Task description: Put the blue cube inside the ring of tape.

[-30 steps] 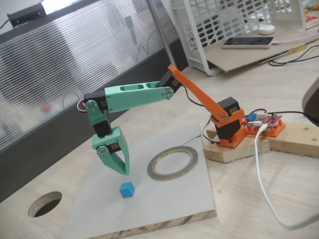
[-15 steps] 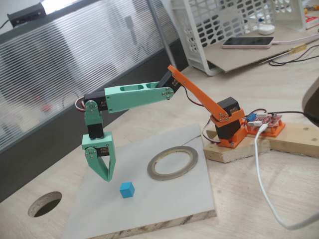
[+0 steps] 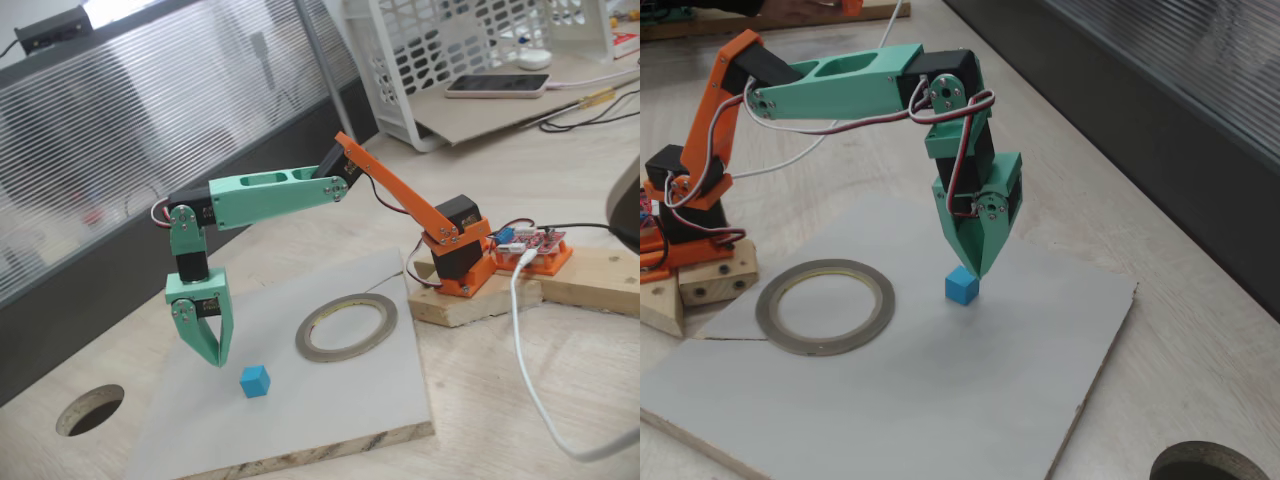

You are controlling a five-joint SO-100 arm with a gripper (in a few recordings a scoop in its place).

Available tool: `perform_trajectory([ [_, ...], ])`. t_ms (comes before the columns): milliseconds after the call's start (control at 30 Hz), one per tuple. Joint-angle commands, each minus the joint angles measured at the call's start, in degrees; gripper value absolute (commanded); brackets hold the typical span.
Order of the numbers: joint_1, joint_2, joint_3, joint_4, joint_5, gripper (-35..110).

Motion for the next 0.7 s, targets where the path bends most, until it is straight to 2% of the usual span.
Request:
perform_trajectory([
  [0,-0.7,1.6,-0.1,0.6,0.9,0],
  [167,-0.7,1.7,-0.1,0.7,1.0,5],
  [333,-0.3,1.7,0.0,1.3,1.1,25],
  [667,-0.6,1.6,0.0,21.5,1.1,64],
])
